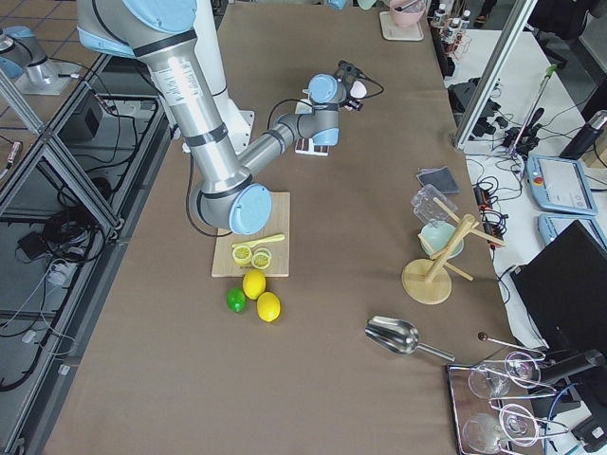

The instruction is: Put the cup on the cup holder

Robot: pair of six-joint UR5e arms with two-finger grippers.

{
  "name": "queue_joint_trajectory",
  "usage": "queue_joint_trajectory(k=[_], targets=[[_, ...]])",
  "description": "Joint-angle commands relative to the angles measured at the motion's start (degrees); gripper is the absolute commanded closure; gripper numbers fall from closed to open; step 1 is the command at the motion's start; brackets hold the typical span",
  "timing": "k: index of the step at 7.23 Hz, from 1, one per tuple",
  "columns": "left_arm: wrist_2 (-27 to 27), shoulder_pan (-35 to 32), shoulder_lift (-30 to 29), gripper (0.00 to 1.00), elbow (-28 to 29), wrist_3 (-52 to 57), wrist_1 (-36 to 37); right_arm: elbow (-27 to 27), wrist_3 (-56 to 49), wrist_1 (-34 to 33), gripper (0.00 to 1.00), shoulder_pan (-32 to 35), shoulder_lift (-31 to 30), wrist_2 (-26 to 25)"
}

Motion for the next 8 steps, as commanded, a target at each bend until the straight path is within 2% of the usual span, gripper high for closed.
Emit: queue_joint_trajectory(k=[1, 2, 4, 5, 6, 8], targets=[[10.2, 7.7, 1.5, 1.0, -0.8, 0.1, -11.1, 1.5, -0.3, 6.3, 0.6, -2.2, -3.1, -4.7], [19.3, 16.7, 1.4, 1.0, -1.4, 0.8, -15.7, 0.6, -3.5, 9.3, 0.6, -2.2, -4.1, -6.5], [25.6, 32.4, 0.8, 1.0, -3.5, 9.9, -19.4, -2.5, -7.2, 13.7, 0.6, -5.0, -5.3, -11.7], [28.1, 38.1, 1.0, 1.0, -2.7, 10.8, -21.5, -4.9, -8.9, 17.3, 0.6, -7.2, -4.9, -16.7], [29.9, 40.3, 0.4, 1.0, -1.3, 13.7, -22.0, -4.8, -9.4, 18.0, 0.6, -8.1, -4.7, -18.9], [31.2, 41.8, -7.0, 1.0, 4.6, 13.9, -22.5, -4.9, -10.0, 20.8, 0.6, -8.9, -4.6, -22.7]])
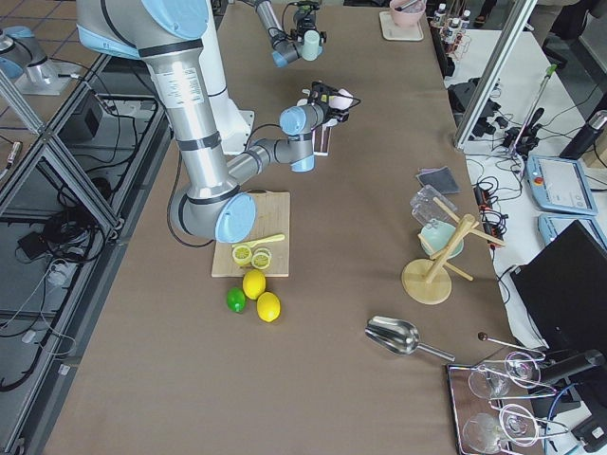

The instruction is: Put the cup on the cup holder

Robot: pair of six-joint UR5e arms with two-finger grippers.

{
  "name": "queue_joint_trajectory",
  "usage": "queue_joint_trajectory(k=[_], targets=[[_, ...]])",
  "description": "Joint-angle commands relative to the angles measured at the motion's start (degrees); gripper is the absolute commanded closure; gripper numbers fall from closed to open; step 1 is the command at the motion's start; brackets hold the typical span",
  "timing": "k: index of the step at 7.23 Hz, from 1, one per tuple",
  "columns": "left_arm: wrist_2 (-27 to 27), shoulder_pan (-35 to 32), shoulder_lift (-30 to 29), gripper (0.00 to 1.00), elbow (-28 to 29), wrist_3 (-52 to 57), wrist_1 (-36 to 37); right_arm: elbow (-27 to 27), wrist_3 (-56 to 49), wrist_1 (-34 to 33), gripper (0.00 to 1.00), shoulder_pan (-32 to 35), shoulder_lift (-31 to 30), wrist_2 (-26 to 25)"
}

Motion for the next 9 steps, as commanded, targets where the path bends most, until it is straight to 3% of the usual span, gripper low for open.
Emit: queue_joint_trajectory(k=[1, 5, 9], targets=[[0.8, 1.4, -5.1, 1.0, 3.7, 0.5, -0.5, -0.2, -0.9, 2.5, 0.6, -1.4, 0.1, -5.2], [2.7, 4.3, -7.7, 1.0, 6.5, 2.0, -0.9, -2.4, -4.4, 2.6, 0.6, -6.0, 0.1, -11.7], [3.0, 5.6, -7.7, 1.0, 6.6, 1.9, -0.9, -2.5, -4.6, 2.6, 0.58, -6.6, 0.9, -11.7]])
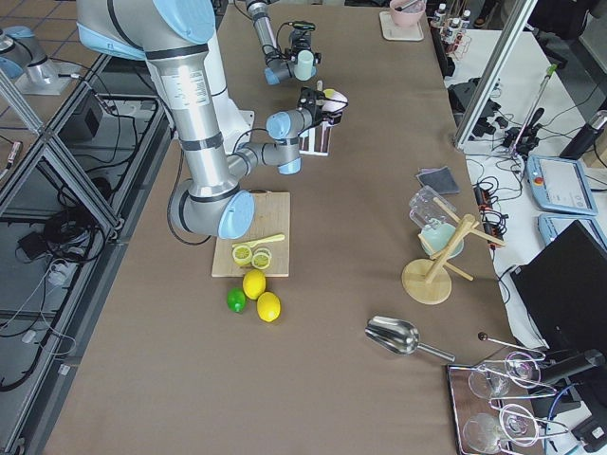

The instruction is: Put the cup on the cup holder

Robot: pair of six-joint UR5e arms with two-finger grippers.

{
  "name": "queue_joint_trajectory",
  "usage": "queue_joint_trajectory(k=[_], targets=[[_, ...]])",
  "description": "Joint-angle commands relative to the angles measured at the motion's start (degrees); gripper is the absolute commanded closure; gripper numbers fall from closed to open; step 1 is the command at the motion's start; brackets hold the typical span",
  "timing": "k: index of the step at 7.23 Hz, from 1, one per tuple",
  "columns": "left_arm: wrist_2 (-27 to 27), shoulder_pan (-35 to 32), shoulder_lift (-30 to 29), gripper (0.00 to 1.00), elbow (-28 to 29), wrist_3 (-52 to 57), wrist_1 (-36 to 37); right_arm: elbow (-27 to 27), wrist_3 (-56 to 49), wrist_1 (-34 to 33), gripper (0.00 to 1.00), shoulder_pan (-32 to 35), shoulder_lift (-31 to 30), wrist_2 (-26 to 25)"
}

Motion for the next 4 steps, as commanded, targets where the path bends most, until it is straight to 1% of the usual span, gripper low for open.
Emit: queue_joint_trajectory(k=[1, 2, 4], targets=[[0.1, 0.9, 0.1, 1.0, 0.1, 0.0, 0.1, 0.7, 0.0, 0.0, 0.58, 0.3, 0.1, 0.7], [0.1, 1.3, 0.1, 1.0, 0.2, 0.0, 0.3, 2.3, 0.3, -0.1, 0.58, 1.7, -0.2, 2.4], [0.1, 1.6, -0.3, 1.0, 1.1, -0.1, 0.4, 2.0, 0.2, -0.1, 0.58, 1.7, -0.5, 3.4]])
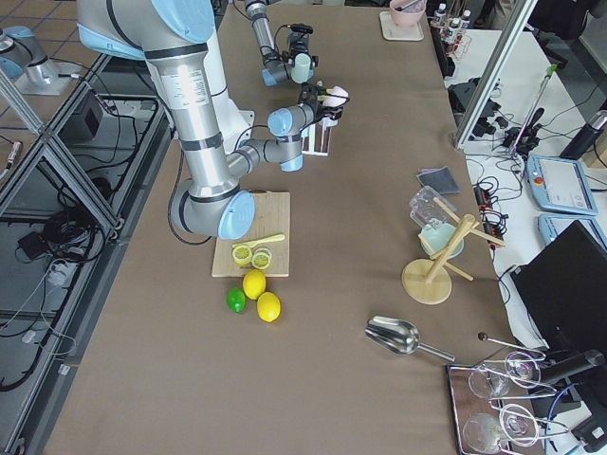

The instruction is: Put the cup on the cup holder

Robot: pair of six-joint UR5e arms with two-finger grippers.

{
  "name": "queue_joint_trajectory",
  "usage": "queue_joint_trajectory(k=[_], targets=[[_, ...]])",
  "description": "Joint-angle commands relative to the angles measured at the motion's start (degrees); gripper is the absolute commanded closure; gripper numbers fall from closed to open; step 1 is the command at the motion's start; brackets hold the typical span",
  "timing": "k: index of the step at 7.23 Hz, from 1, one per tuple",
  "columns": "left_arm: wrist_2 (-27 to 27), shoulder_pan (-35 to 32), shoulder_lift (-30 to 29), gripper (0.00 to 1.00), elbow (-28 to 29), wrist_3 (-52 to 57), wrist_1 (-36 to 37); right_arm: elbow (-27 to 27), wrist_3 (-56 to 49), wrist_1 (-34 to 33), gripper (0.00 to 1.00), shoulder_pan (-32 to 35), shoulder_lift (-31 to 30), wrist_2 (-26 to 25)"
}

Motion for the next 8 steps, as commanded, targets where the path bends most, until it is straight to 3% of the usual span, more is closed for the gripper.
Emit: queue_joint_trajectory(k=[1, 4, 6, 8], targets=[[0.0, 0.2, -0.5, 1.0, 1.0, -0.1, 0.1, -0.5, -0.1, 0.0, 0.58, -0.2, -0.1, 0.5], [0.0, 0.2, -0.4, 1.0, 1.8, -0.2, 0.2, -1.4, 0.0, 0.1, 0.58, -0.3, -0.2, 0.4], [0.1, -0.1, -0.1, 1.0, 1.8, -0.1, 0.3, -1.3, 0.0, 0.2, 0.49, -1.0, -0.2, 0.4], [0.6, -1.1, 0.0, 1.0, 2.6, 0.6, 0.4, -1.0, 0.4, 0.2, 0.0, -0.9, -0.2, 0.4]])
